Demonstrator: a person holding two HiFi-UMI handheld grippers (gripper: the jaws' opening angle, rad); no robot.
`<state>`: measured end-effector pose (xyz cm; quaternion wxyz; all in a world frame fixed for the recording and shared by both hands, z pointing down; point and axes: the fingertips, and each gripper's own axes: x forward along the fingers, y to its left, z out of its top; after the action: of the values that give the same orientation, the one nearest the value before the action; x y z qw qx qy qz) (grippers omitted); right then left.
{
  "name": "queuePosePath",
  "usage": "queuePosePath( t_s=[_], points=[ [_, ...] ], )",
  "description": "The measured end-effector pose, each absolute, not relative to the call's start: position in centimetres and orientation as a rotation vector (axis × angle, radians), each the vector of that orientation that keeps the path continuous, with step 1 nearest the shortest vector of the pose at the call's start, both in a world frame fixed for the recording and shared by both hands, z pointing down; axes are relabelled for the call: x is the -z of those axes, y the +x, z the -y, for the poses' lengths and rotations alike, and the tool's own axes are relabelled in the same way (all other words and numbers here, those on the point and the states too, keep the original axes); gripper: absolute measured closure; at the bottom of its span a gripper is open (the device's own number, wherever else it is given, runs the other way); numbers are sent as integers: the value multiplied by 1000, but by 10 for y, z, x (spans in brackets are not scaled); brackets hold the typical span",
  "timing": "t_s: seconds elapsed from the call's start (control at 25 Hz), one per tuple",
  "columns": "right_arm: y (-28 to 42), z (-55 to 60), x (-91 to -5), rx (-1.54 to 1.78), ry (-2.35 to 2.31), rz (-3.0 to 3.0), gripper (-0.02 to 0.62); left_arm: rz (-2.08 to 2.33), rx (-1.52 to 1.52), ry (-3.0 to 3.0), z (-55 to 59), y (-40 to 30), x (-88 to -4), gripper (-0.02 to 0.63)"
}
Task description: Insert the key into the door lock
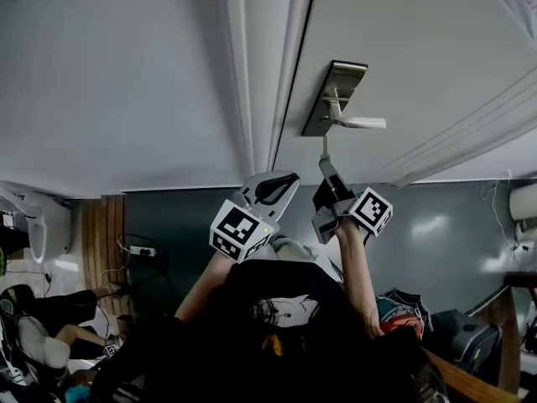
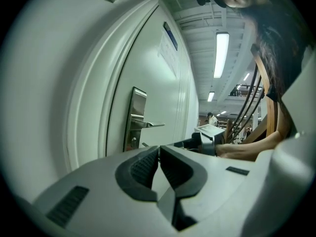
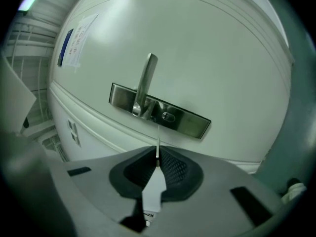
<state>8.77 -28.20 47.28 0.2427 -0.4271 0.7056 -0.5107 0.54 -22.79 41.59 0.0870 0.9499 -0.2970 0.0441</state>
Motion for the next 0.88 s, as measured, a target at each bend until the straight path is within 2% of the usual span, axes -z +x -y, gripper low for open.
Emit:
queuePosePath(
  t_s=[0.88],
  points=[
    [90,331,-480,1448,-954,-1777,574,948,-151,2873,247,11,-427,591]
  ],
)
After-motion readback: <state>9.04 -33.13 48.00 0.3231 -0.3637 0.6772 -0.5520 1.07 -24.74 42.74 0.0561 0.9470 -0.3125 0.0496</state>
